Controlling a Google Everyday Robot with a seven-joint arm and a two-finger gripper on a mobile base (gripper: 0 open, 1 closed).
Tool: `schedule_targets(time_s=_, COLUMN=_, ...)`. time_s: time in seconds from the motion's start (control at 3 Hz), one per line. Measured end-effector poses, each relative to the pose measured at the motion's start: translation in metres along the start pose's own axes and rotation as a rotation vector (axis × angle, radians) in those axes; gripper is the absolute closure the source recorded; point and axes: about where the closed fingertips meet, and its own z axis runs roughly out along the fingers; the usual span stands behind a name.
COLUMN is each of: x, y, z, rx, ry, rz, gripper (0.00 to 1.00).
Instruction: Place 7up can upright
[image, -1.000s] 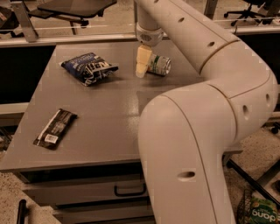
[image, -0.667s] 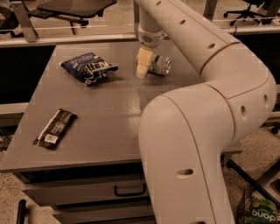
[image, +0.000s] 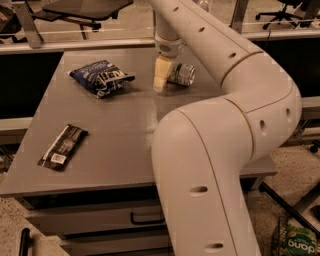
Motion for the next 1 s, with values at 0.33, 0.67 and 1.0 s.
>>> schedule_targets(time_s=0.33, x=-0.0058, y=0.0004, z=0.0087, rx=-0.013, ry=-0.005, rz=-0.011, gripper=0.04)
schedule_targets(time_s=0.67, x=-0.008, y=-0.0001, z=0.0128, rx=-0.016, ry=-0.005, rz=-0.017, gripper=0.26)
schedule_targets(time_s=1.0, x=-0.0108, y=0.0005, z=0.0119, rx=-0.015, ry=-0.004, rz=-0.029, gripper=0.49)
